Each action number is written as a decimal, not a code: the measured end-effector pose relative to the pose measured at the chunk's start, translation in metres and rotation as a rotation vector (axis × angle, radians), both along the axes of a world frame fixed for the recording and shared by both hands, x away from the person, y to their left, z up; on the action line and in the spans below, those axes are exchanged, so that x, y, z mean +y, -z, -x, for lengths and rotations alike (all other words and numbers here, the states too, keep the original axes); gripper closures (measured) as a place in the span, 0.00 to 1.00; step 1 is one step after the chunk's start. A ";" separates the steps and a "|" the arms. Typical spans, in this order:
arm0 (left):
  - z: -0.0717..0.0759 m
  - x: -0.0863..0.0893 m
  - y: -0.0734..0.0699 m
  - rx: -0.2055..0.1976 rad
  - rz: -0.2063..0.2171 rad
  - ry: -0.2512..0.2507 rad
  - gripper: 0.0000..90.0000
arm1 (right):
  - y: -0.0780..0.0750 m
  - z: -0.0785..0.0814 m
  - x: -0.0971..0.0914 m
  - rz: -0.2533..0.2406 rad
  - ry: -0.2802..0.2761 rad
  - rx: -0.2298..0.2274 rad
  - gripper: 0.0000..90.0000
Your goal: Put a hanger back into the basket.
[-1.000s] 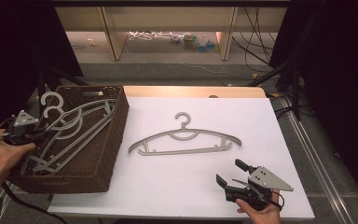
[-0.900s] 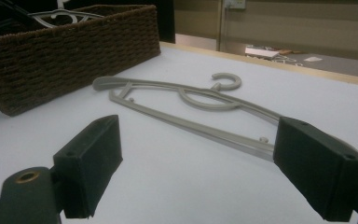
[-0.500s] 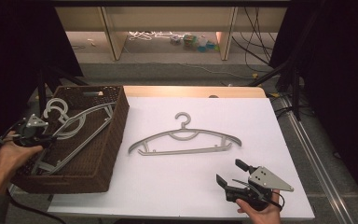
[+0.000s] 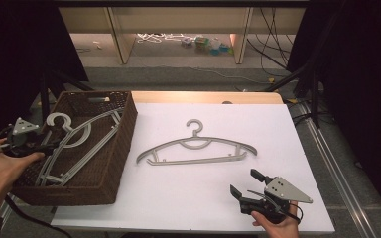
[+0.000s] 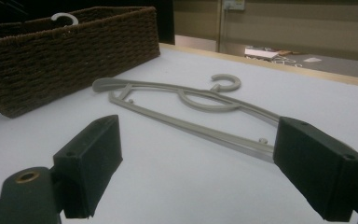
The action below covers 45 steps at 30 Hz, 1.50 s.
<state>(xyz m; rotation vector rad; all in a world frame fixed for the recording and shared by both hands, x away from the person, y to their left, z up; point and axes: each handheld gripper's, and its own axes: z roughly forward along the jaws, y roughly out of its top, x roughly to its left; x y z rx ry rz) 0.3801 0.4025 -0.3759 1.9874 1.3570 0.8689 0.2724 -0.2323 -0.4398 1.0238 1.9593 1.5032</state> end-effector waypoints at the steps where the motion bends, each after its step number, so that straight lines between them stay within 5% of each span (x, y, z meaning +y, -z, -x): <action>1: 0.003 -0.003 -0.003 -0.019 0.014 0.005 0.43 | 0.000 0.000 0.000 -0.001 0.002 -0.003 0.18; 4: 0.013 -0.016 -0.014 -0.068 0.100 0.010 0.41 | 0.000 0.000 0.000 -0.001 0.007 -0.001 0.18; 6: 0.019 -0.026 -0.021 -0.081 0.200 0.036 0.39 | 0.000 0.000 0.000 -0.001 0.007 0.000 0.18; 9: 0.030 -0.045 -0.030 -0.105 0.199 0.071 0.36 | 0.000 0.000 0.001 -0.007 0.005 -0.010 0.18; 12: 0.035 -0.058 -0.035 -0.121 0.255 0.099 0.34 | 0.001 0.000 0.001 -0.010 0.005 -0.011 0.18; 14: 0.039 -0.069 -0.038 -0.137 0.239 0.119 0.33 | -0.001 0.000 0.000 0.010 0.009 -0.012 0.18; 18: 0.049 -0.094 -0.041 -0.142 0.290 0.213 0.33 | -0.001 0.000 0.000 0.011 0.010 -0.011 0.18; 20: 0.053 -0.107 -0.043 -0.142 0.278 0.245 0.33 | -0.001 0.000 -0.001 0.015 0.007 -0.005 0.18; 25: 0.060 -0.137 -0.044 -0.132 0.379 0.323 0.32 | -0.001 0.001 0.000 0.011 0.009 -0.008 0.18; 29: 0.055 -0.158 -0.042 -0.149 0.355 0.380 0.32 | -0.001 0.001 0.000 0.010 0.007 -0.010 0.18; 38: 0.040 -0.201 -0.035 -0.090 0.362 0.427 0.32 | -0.002 0.001 0.000 0.015 0.003 -0.005 0.18; 45: 0.032 -0.236 -0.033 -0.093 0.377 0.471 0.26 | -0.003 0.002 -0.001 -0.005 -0.003 -0.012 0.18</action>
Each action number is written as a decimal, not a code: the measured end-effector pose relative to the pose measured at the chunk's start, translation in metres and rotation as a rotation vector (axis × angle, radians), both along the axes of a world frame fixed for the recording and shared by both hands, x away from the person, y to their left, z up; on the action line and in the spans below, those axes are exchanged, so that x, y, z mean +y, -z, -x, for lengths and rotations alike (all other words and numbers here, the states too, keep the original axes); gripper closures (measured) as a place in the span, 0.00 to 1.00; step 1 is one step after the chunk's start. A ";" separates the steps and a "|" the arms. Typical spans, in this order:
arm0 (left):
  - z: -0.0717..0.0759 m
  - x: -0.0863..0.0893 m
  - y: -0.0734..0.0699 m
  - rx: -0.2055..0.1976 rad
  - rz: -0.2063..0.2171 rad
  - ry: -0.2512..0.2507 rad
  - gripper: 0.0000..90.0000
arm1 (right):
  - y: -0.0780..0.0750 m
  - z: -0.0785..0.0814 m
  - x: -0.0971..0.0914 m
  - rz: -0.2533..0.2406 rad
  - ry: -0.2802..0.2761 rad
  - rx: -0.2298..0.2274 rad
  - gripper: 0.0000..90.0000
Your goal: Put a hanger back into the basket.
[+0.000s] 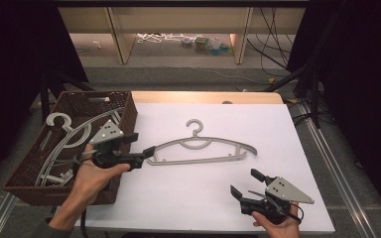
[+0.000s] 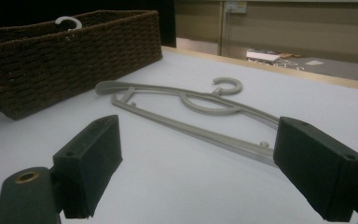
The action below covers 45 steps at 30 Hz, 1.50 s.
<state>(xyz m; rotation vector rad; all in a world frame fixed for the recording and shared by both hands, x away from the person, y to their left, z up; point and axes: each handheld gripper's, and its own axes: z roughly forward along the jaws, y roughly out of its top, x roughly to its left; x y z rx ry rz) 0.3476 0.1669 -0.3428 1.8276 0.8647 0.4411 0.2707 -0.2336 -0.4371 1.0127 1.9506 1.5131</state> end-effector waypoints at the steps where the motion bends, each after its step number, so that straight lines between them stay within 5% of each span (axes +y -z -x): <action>1: -0.001 -0.004 0.001 0.002 0.006 0.000 0.23 | -0.001 0.000 -0.001 -0.004 0.008 -0.004 0.18; 12: -0.013 -0.030 0.026 -0.003 0.011 0.009 0.18 | 0.000 0.000 -0.004 -0.006 0.009 -0.005 0.17; 28: -0.037 -0.046 0.041 -0.010 -0.088 0.017 0.20 | 0.000 0.001 -0.004 -0.019 -0.001 -0.008 0.17; 36: -0.043 -0.049 0.046 0.019 -0.109 0.028 0.20 | 0.000 0.001 -0.003 -0.022 -0.009 -0.006 0.17; 45: -0.070 -0.059 0.054 0.054 -0.172 0.058 0.18 | 0.000 0.002 0.000 -0.014 -0.023 -0.006 0.18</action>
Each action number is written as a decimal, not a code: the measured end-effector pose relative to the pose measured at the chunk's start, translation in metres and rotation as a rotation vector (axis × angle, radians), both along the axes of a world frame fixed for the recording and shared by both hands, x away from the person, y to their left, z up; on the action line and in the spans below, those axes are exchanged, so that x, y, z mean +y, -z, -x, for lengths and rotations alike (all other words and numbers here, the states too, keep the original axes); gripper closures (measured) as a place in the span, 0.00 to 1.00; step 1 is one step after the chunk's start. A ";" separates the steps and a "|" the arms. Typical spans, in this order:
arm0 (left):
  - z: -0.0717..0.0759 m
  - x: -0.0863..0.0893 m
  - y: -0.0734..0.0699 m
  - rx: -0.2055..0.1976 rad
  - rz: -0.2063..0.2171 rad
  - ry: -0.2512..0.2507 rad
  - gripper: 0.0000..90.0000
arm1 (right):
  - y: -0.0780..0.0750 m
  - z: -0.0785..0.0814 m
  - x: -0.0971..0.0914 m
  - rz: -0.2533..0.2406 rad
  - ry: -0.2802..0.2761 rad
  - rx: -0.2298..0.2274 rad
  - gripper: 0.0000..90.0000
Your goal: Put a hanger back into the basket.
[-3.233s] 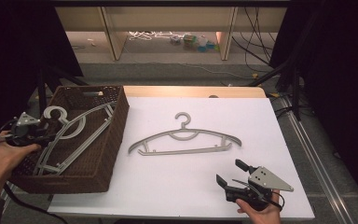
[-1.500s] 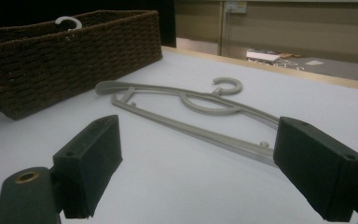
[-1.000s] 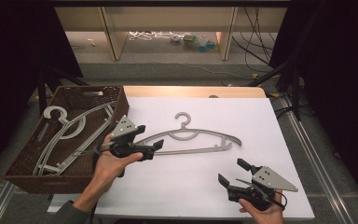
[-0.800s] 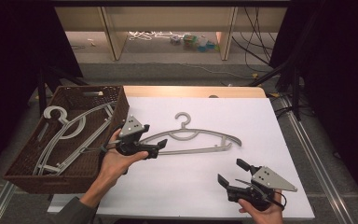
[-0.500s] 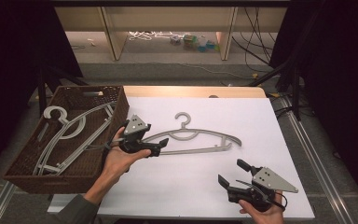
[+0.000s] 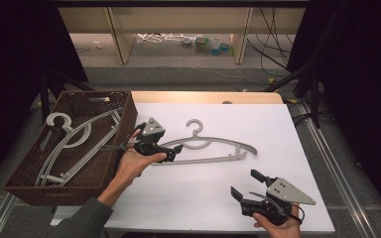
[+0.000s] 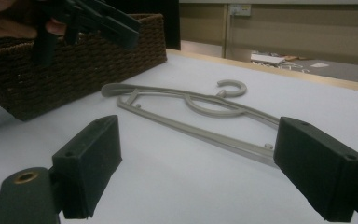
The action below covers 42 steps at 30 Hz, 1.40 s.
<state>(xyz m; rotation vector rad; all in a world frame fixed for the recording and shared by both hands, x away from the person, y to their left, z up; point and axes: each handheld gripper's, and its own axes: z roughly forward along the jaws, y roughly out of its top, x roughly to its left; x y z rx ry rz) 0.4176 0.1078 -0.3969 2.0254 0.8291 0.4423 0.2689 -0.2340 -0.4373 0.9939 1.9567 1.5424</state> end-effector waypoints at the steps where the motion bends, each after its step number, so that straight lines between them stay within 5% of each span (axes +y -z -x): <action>1: -0.003 -0.001 0.001 0.013 -0.001 0.008 0.18 | 0.000 0.000 0.000 0.000 0.003 -0.004 0.18; 3: -0.008 -0.002 0.001 0.014 -0.034 0.014 0.18 | 0.000 -0.001 0.000 0.000 0.003 -0.003 0.17; 8: -0.017 -0.001 0.000 0.041 -0.044 0.006 0.19 | -0.001 -0.001 0.003 0.015 -0.006 0.008 0.18; 10: -0.024 0.001 0.002 0.033 -0.092 -0.002 0.19 | -0.001 -0.001 0.004 0.020 -0.002 0.009 0.18; 14: -0.037 -0.002 0.014 0.081 -0.157 -0.017 0.20 | -0.001 -0.001 0.005 0.017 -0.011 -0.001 0.18; 19: -0.050 -0.010 0.024 0.124 -0.175 -0.023 0.21 | 0.000 -0.004 0.007 0.016 -0.025 0.003 0.17; 27: -0.068 -0.016 0.034 0.201 -0.279 0.040 0.26 | -0.001 -0.003 0.008 0.027 -0.028 0.012 0.18; 42: -0.086 -0.014 0.055 0.306 -0.344 0.033 0.33 | 0.000 -0.004 0.009 0.015 -0.043 0.014 0.18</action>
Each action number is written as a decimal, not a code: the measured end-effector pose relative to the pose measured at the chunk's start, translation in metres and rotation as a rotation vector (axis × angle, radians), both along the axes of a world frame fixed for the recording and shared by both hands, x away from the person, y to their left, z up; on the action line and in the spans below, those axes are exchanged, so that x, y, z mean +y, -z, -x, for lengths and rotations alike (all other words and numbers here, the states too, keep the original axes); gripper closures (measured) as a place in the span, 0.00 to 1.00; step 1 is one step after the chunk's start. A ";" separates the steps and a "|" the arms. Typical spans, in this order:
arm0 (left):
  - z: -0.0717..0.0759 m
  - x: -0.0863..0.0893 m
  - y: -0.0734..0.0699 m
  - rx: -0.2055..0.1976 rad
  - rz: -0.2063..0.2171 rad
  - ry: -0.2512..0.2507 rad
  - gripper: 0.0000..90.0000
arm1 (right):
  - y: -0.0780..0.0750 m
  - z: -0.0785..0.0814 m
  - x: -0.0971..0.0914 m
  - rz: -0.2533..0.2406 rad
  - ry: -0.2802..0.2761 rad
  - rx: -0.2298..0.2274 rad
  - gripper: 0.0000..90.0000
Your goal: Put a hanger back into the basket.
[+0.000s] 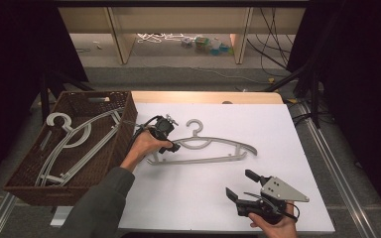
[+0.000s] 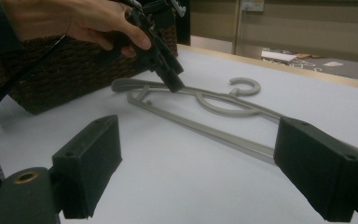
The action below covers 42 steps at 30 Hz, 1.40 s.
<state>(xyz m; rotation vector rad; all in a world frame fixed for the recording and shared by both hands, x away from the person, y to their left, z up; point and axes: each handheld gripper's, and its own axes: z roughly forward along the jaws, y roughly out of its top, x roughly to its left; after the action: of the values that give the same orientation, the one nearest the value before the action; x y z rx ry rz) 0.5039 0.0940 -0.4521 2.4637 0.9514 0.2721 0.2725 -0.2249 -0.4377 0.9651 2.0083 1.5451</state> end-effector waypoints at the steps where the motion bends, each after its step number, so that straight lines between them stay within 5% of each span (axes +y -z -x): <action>1: -0.002 0.001 0.000 -0.004 -0.007 0.001 0.33 | 0.000 0.000 0.000 0.004 0.000 -0.001 0.18; 8: -0.005 -0.002 0.005 0.034 -0.018 0.002 0.37 | 0.000 -0.001 0.000 0.015 0.006 0.002 0.18; 11: -0.008 -0.003 0.006 0.058 -0.071 0.030 0.37 | 0.001 -0.002 0.001 -0.009 -0.002 -0.002 0.18; 16: -0.011 -0.004 0.005 0.080 -0.077 0.028 0.40 | 0.002 -0.002 0.001 -0.009 -0.003 0.000 0.18; 22: -0.017 -0.001 0.011 0.100 -0.092 -0.016 0.38 | 0.000 -0.001 0.000 0.011 0.001 0.006 0.18; 35: -0.013 -0.003 0.010 0.116 -0.125 0.039 0.77 | 0.001 -0.001 0.000 0.014 0.000 0.004 0.18; 42: -0.014 -0.005 0.009 0.096 -0.152 0.071 0.71 | 0.000 0.000 0.001 0.014 -0.003 0.004 0.18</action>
<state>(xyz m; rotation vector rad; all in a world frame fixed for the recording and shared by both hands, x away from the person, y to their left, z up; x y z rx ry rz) 0.5177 0.0890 -0.4614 2.6643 0.9106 0.2100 0.2729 -0.2243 -0.4377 0.9609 2.0208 1.5302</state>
